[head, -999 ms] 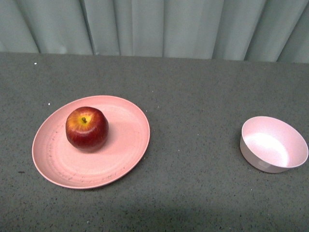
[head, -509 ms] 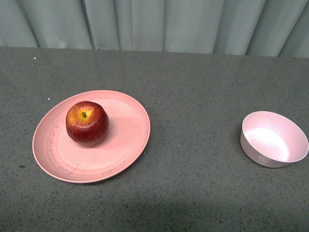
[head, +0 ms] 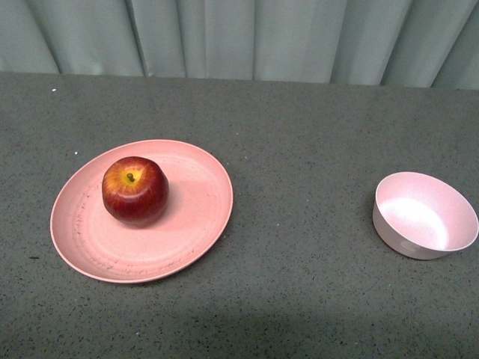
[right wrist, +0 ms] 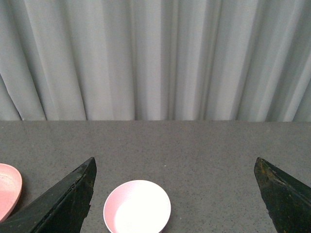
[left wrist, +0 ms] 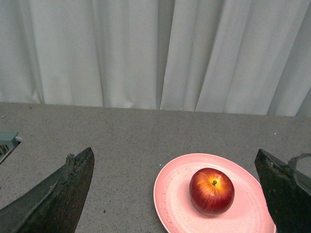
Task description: Move apple from plate to bowl
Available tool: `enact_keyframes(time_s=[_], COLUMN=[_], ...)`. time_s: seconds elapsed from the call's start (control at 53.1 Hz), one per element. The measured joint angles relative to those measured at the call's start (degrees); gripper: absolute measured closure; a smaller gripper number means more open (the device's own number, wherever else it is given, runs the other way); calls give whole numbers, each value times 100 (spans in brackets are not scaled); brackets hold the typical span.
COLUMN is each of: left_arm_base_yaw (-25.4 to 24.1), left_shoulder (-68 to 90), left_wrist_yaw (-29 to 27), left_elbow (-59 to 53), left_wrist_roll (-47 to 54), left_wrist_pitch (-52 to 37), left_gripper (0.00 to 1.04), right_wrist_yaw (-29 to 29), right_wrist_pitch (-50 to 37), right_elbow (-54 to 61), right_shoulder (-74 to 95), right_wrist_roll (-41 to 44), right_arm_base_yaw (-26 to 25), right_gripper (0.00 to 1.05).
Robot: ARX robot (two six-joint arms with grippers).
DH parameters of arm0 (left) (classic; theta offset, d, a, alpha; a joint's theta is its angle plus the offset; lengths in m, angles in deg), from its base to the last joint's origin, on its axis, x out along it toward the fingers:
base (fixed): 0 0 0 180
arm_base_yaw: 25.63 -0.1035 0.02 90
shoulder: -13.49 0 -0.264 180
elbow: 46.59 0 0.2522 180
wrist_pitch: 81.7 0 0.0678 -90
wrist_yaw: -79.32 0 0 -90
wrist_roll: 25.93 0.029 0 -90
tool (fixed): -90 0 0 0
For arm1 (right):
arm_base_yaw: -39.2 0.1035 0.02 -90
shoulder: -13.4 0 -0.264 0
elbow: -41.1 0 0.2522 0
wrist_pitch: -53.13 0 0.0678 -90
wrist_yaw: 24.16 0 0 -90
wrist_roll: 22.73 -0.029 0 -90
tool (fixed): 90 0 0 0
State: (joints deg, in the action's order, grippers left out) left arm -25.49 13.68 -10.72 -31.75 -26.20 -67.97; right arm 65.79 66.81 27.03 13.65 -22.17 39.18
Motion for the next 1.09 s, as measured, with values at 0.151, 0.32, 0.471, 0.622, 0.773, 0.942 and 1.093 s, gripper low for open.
enact_keyframes(time_s=[0.151, 0.32, 0.471, 0.622, 0.773, 0.942, 1.093], left_arm_base_yaw=[0, 0, 0, 0, 0, 0, 0], left_shoulder=[0, 0, 0, 0, 0, 0, 0], left_wrist_yaw=[0, 0, 0, 0, -2, -2, 0], left_elbow=[0, 0, 0, 0, 0, 0, 0], left_wrist_roll=[0, 0, 0, 0, 2, 0, 0], left_wrist_pitch=[0, 0, 0, 0, 0, 0, 0], left_gripper=[7, 7, 7, 7, 7, 7, 7], right_wrist_yaw=[0, 0, 0, 85, 1816, 514, 101], right_wrist_pitch=[-2, -2, 0, -4, -1609, -3167, -3126], right_elbow=[0, -2, 0, -2, -190, -1108, -1858], right_shoulder=[0, 0, 0, 11, 2387, 5930, 7707], right_wrist_roll=[0, 0, 0, 9, 162, 153, 153], right_arm_base_yaw=[0, 0, 0, 20, 417, 310, 599], right_gripper=[9, 9, 9, 9, 9, 9, 9])
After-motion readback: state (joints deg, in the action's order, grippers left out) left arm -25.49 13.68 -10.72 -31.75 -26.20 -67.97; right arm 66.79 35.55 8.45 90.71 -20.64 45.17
